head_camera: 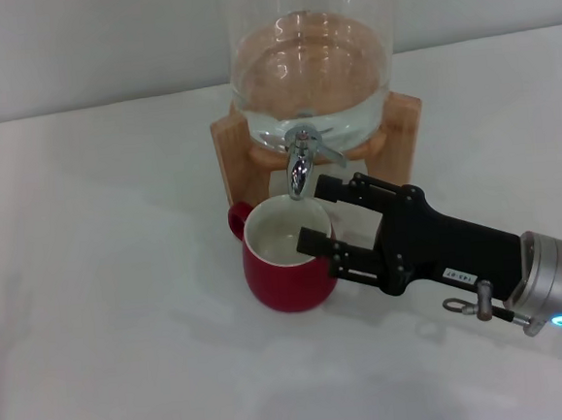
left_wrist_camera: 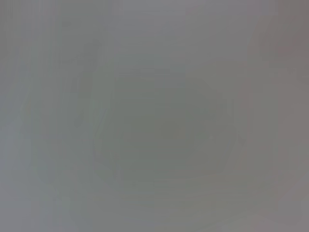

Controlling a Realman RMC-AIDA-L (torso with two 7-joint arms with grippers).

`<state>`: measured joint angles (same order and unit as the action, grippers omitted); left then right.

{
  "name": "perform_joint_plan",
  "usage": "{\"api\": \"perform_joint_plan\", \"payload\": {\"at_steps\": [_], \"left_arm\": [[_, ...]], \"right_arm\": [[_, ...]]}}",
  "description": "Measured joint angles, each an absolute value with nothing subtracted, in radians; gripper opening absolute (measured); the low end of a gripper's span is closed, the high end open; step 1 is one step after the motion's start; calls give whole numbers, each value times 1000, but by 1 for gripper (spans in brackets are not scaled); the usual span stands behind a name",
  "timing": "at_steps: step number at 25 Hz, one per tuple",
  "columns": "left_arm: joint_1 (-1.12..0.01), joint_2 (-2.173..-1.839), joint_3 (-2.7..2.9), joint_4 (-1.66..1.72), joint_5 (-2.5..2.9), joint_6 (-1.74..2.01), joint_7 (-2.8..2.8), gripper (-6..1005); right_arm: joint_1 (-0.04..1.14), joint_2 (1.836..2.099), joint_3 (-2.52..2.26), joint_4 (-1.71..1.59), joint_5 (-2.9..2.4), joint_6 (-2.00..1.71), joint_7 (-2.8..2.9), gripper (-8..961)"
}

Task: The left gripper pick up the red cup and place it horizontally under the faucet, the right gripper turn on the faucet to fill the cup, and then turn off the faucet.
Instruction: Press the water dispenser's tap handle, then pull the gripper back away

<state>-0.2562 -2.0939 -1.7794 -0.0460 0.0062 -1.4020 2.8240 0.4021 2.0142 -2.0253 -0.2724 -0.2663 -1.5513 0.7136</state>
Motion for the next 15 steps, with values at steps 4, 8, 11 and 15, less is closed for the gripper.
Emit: {"api": "perform_joint_plan", "payload": {"at_steps": [4, 8, 11, 15], "left_arm": [[-256, -2094, -1779, -46, 6, -1402, 2824, 827], [-256, -2094, -1779, -46, 6, -1402, 2824, 827], [-256, -2094, -1779, -46, 6, -1402, 2824, 827], [-254, -2094, -1778, -46, 6, -1402, 2824, 827]], "right_arm": [[403, 2014, -2025, -275, -251, -1530, 714, 718], [405, 2014, -2013, -276, -249, -1521, 715, 718], [405, 2014, -2000, -276, -248, -1518, 715, 718], [405, 2014, -1998, -276, -248, -1517, 715, 718]]}}
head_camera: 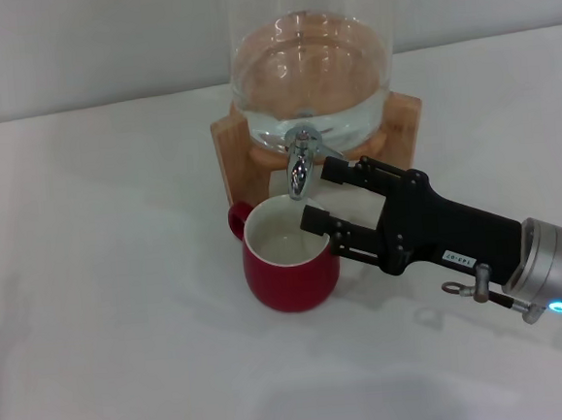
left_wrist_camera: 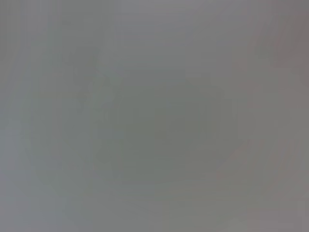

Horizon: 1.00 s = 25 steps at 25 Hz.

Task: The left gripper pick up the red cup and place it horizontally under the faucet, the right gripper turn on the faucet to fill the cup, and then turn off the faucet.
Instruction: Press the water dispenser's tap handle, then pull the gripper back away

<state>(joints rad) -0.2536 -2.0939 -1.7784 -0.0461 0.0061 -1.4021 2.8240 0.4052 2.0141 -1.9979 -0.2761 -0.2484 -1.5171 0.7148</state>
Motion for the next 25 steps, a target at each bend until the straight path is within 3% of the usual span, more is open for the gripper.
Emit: {"api": "perform_joint_plan", "payload": {"at_steps": [25], "left_arm": [[-257, -2094, -1778, -46, 6, -1402, 2824, 827]], "right_arm": [[407, 2012, -1952, -276, -249, -1492, 704, 719]]}}
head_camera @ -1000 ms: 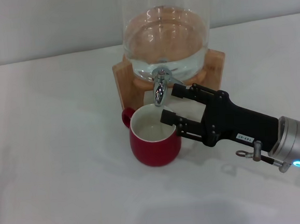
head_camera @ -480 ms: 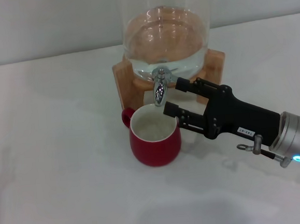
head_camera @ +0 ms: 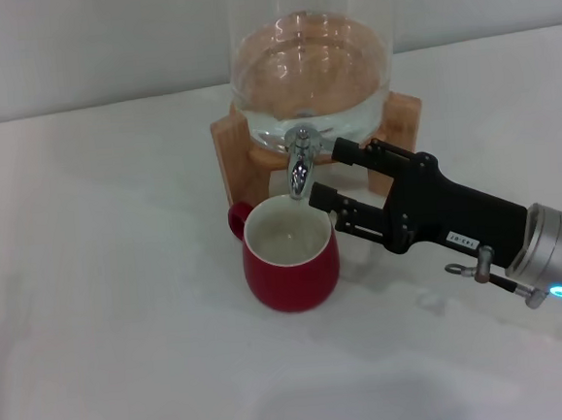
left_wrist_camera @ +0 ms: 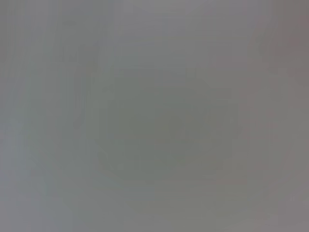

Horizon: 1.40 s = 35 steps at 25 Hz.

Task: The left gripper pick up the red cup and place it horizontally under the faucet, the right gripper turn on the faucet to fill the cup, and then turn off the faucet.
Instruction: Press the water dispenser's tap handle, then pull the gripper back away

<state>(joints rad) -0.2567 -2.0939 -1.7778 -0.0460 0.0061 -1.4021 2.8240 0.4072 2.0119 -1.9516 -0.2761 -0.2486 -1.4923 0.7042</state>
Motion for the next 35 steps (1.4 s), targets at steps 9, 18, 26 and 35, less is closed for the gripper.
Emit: {"api": "perform_joint_plan", "payload": {"at_steps": [9, 18, 26, 35], "left_arm": [[-258, -2094, -1778, -46, 4, -1402, 2824, 827], [-258, -2094, -1778, -46, 2, -1402, 2824, 828], [-258, -2094, -1778, -46, 0, -1402, 2824, 828], [-258, -2093, -1778, -46, 1, -1402, 2823, 828]], "right_arm": [[415, 2009, -1946, -275, -249, -1487, 704, 718], [417, 2007, -1947, -275, -252, -1475, 704, 718], [417, 2006, -1947, -273, -253, -1474, 704, 719], [417, 2004, -1946, -270, -251, -1474, 704, 718]]}}
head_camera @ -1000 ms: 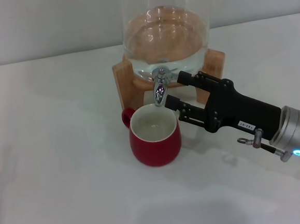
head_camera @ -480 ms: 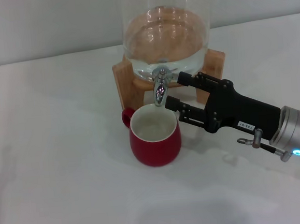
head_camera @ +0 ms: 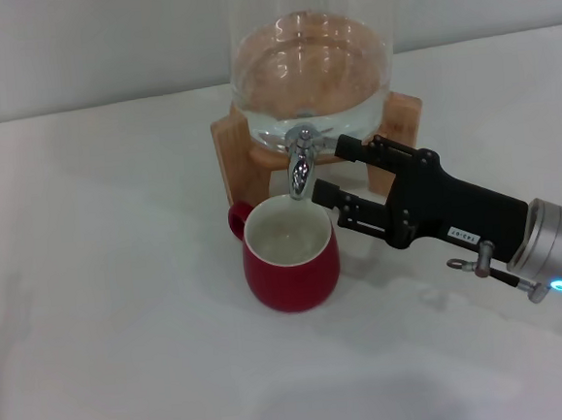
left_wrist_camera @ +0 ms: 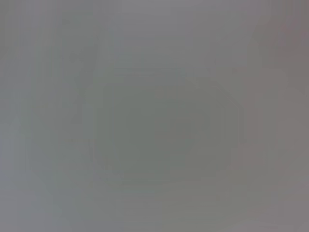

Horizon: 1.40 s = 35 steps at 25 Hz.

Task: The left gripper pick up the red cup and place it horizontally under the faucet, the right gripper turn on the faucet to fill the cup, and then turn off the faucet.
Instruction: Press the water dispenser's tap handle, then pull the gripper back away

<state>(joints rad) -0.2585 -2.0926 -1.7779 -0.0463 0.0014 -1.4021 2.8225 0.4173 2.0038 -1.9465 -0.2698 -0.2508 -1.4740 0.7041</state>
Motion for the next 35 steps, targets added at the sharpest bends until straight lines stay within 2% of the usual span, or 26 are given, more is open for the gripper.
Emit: {"api": "perform_joint_plan", "payload": {"at_steps": [35], "left_arm": [[-261, -2092, -1778, -47, -5, -1389, 2822, 828]], "right_arm": [[404, 1988, -1918, -263, -252, -1553, 705, 719]]}}
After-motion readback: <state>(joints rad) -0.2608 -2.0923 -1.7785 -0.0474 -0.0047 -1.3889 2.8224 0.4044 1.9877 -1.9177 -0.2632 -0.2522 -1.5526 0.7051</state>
